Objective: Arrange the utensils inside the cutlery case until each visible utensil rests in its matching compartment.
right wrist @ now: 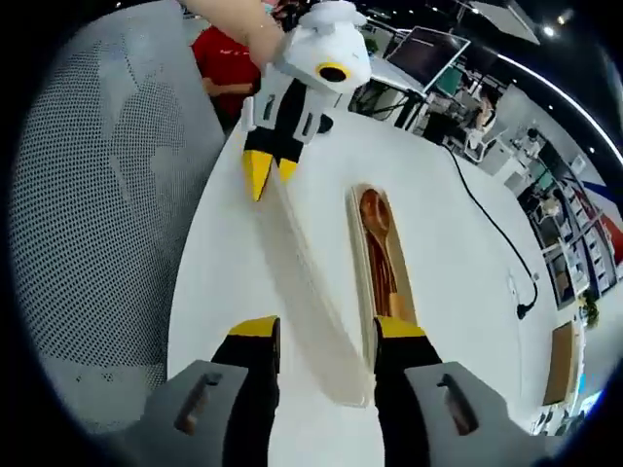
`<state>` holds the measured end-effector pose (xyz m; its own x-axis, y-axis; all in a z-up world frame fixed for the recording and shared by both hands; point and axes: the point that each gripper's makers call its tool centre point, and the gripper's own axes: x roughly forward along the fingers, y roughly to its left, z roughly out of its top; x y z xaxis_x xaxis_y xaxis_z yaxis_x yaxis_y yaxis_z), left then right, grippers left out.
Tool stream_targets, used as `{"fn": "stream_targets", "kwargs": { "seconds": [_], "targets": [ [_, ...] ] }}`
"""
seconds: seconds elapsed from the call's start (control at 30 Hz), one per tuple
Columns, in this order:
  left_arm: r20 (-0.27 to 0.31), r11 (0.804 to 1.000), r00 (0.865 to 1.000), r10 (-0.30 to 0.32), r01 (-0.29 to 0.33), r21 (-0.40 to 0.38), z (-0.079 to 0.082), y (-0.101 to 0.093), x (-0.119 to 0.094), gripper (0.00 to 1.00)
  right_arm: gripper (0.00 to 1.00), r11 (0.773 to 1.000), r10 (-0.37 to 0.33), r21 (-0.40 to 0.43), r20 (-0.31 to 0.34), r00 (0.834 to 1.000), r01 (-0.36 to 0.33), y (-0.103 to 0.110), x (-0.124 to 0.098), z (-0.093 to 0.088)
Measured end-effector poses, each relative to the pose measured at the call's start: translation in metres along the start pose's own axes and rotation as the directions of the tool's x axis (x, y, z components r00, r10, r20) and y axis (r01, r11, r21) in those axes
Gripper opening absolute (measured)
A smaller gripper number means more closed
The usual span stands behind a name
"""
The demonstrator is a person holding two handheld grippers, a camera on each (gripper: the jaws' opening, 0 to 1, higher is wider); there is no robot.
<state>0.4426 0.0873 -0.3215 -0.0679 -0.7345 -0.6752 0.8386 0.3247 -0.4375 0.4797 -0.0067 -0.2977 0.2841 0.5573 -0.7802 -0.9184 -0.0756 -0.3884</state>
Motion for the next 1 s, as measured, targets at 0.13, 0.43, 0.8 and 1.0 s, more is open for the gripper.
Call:
{"fn": "stream_targets", "kwargs": {
  "seconds": [0.13,0.43,0.8,1.0],
  "targets": [
    [0.016,0.994,0.995,-0.096,0.097,-0.060,0.004,-0.021,0.001,0.04,0.48,0.988,0.014,-0.155,0.014,1.000,-0.012,0.014,0.005,0.006],
    [0.107,0.944,0.976,-0.190,0.212,-0.253,0.021,-0.035,-0.001,0.04,0.60,0.979,0.011,-0.205,0.007,1.000,-0.009,0.025,0.008,0.013],
    [0.268,0.818,0.914,-0.304,0.395,-0.418,0.038,-0.041,-0.015,0.04,0.58,0.960,-0.045,-0.275,0.003,0.999,0.044,0.008,0.011,0.016],
    [0.257,0.808,0.914,-0.314,0.399,-0.433,0.038,-0.042,-0.014,0.04,0.47,0.965,-0.030,-0.259,0.025,0.999,0.036,0.005,0.011,0.026]
  ]
}}
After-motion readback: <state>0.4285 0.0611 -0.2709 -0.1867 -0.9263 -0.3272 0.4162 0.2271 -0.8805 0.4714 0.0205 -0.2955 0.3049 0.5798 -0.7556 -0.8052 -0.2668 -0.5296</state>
